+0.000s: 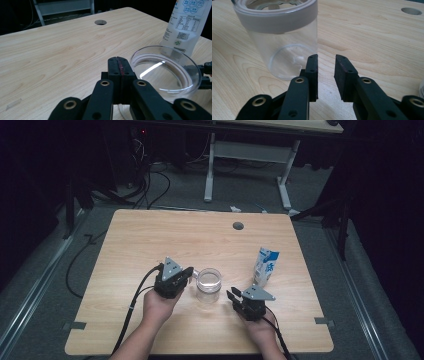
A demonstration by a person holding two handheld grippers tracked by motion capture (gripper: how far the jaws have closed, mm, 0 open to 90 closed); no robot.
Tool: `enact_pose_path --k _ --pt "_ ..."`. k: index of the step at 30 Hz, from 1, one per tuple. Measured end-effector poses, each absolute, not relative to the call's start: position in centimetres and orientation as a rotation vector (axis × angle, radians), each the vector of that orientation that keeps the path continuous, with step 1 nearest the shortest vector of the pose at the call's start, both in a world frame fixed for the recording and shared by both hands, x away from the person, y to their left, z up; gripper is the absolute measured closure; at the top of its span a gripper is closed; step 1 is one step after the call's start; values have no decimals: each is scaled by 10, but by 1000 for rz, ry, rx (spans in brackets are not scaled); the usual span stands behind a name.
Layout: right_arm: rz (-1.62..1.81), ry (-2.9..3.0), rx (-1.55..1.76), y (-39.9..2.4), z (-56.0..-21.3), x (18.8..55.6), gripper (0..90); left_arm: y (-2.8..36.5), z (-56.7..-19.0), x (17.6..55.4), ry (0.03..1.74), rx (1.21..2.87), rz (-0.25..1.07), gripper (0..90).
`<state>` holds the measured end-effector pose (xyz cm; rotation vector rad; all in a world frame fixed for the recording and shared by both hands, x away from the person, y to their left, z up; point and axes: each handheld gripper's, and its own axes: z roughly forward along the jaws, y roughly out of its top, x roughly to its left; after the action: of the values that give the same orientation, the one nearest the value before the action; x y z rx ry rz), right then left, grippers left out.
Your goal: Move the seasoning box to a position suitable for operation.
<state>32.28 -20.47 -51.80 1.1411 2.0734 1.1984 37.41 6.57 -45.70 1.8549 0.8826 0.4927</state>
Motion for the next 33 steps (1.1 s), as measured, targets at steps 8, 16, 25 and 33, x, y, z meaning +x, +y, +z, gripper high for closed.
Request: enact_pose_path --k 8,16,25,33 --pt "1212 2048 1094 -201 -500 327 791 61 -457 377 887 1835 507 900" --pt "1244 2010 1121 -202 -490 352 873 59 -458 377 886 1853 507 900" --pt "1226 2060 1062 -189 -499 338 879 52 -460 373 881 1853 522 900" --pt "1238 2050 1042 -188 -495 333 879 52 -460 372 867 1859 543 900"
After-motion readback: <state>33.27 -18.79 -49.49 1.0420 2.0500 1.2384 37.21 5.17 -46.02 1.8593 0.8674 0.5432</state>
